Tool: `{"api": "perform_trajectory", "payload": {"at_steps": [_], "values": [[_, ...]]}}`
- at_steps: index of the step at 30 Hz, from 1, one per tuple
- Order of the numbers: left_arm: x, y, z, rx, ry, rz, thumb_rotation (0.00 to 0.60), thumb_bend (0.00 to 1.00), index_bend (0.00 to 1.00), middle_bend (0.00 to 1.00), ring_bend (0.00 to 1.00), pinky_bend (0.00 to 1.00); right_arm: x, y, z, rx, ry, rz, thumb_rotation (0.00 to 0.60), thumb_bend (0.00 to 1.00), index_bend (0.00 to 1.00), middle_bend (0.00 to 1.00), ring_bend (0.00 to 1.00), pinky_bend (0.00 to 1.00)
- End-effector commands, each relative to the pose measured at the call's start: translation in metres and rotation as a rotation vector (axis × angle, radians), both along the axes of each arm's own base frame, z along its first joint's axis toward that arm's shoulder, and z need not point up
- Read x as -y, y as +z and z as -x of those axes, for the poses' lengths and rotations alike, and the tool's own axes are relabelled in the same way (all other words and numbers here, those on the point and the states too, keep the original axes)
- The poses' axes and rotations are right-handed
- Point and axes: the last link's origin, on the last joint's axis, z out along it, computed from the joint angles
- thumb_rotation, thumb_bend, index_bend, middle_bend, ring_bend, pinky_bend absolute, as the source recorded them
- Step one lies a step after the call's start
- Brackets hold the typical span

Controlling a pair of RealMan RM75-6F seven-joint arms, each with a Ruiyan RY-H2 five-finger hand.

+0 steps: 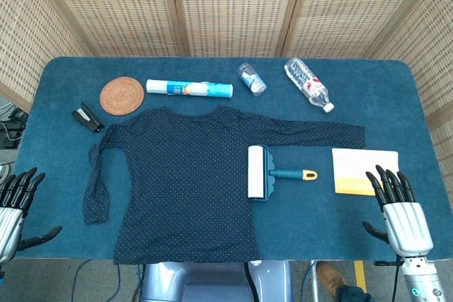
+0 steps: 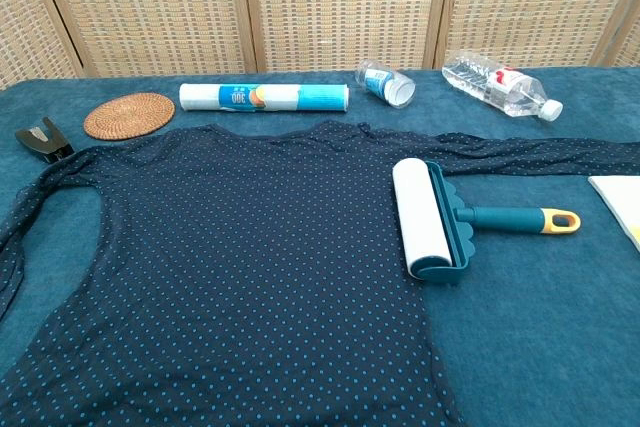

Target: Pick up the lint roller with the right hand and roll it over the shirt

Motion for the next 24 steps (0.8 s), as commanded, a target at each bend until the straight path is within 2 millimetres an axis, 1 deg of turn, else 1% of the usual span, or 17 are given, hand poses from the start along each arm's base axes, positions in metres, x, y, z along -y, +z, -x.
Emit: {"api": "perform_trajectory", "payload": {"at_steps": [1, 3, 6, 7, 8, 9, 10, 11, 12, 13, 15, 16, 18, 19, 20, 23, 24], "values": [[0.0, 0.001, 0.001, 0.003, 0.003, -0.001, 0.6, 0.0, 0.0, 0.0, 0.0, 0.0, 0.0, -0.001, 0.0, 0.0, -0.001, -0.002, 0.6, 0.0, 0.0, 0.0, 0.0, 0.0], [0.0, 0.001, 0.001, 0.007, 0.006, 0.0, 0.6, 0.0, 0.0, 0.0, 0.0, 0.0, 0.001, -0.002, 0.0, 0.006, -0.005, -0.011, 0.6, 0.0, 0.0, 0.0, 0.0, 0.0], [-0.001, 0.001, 0.001, 0.002, 0.007, -0.004, 0.6, 0.0, 0.0, 0.0, 0.0, 0.0, 0.017, -0.006, -0.007, -0.005, 0.001, -0.053, 0.6, 0.0, 0.0, 0.0, 0.0, 0.0], [-0.002, 0.0, 0.001, 0.0, 0.007, -0.003, 0.6, 0.0, 0.0, 0.0, 0.0, 0.0, 0.024, -0.005, -0.01, -0.024, 0.006, -0.058, 0.6, 0.0, 0.0, 0.02, 0.01, 0.0], [-0.003, 0.0, 0.002, -0.001, 0.009, 0.0, 0.6, 0.0, 0.0, 0.0, 0.0, 0.0, 0.036, -0.005, -0.017, -0.048, 0.016, -0.067, 0.6, 0.0, 0.0, 0.06, 0.05, 0.0], [-0.005, -0.001, 0.002, -0.001, 0.011, 0.002, 0.6, 0.0, 0.0, 0.0, 0.0, 0.0, 0.05, -0.005, -0.026, -0.064, 0.031, -0.078, 0.6, 0.0, 0.0, 0.17, 0.15, 0.03], [-0.006, -0.002, 0.002, -0.002, 0.014, 0.004, 0.6, 0.0, 0.0, 0.0, 0.0, 0.0, 0.059, -0.006, -0.032, -0.072, 0.035, -0.091, 0.6, 0.0, 0.0, 0.32, 0.32, 0.14], [-0.008, -0.003, 0.002, -0.002, 0.019, 0.007, 0.6, 0.0, 0.0, 0.0, 0.0, 0.0, 0.073, -0.01, -0.041, -0.079, 0.046, -0.116, 0.6, 0.0, 0.0, 0.43, 0.44, 0.26], [-0.009, -0.004, 0.003, -0.004, 0.021, 0.012, 0.6, 0.0, 0.0, 0.0, 0.0, 0.0, 0.084, -0.014, -0.047, -0.081, 0.048, -0.142, 0.6, 0.0, 0.0, 0.56, 0.61, 0.52], [-0.01, -0.006, 0.003, -0.007, 0.024, 0.014, 0.6, 0.0, 0.0, 0.0, 0.0, 0.0, 0.096, -0.021, -0.055, -0.083, 0.053, -0.173, 0.6, 0.0, 0.0, 0.68, 0.73, 0.76], [-0.011, -0.009, 0.003, -0.014, 0.028, 0.016, 0.6, 0.0, 0.0, 0.0, 0.0, 0.0, 0.113, -0.03, -0.063, -0.13, 0.072, -0.18, 0.6, 0.0, 0.0, 0.82, 0.86, 0.98], [-0.012, -0.01, 0.003, -0.015, 0.03, 0.017, 0.6, 0.0, 0.0, 0.0, 0.0, 0.0, 0.119, -0.037, -0.065, -0.158, 0.077, -0.182, 0.6, 0.0, 0.0, 0.87, 0.91, 1.0], [-0.012, -0.011, 0.003, -0.018, 0.035, 0.016, 0.6, 0.0, 0.0, 0.0, 0.0, 0.0, 0.127, -0.049, -0.069, -0.177, 0.068, -0.201, 0.6, 0.0, 0.0, 0.93, 0.96, 1.0], [-0.013, -0.011, 0.005, -0.019, 0.043, 0.013, 0.6, 0.0, 0.0, 0.0, 0.0, 0.0, 0.133, -0.061, -0.073, -0.16, 0.049, -0.241, 0.6, 0.0, 0.01, 0.94, 0.98, 1.0], [-0.014, -0.01, 0.005, -0.018, 0.046, 0.013, 0.6, 0.0, 0.0, 0.0, 0.0, 0.0, 0.136, -0.065, -0.075, -0.156, 0.04, -0.25, 0.6, 0.0, 0.02, 0.95, 0.99, 1.0], [-0.017, -0.01, 0.007, -0.016, 0.06, 0.01, 0.6, 0.0, 0.0, 0.0, 0.0, 0.0, 0.148, -0.081, -0.085, -0.151, 0.019, -0.286, 0.6, 0.0, 0.14, 0.99, 1.0, 1.0], [-0.017, -0.01, 0.008, -0.017, 0.064, 0.01, 0.6, 0.0, 0.0, 0.0, 0.0, 0.0, 0.15, -0.085, -0.088, -0.149, 0.012, -0.29, 0.6, 0.01, 0.2, 0.99, 1.0, 1.0]]}}
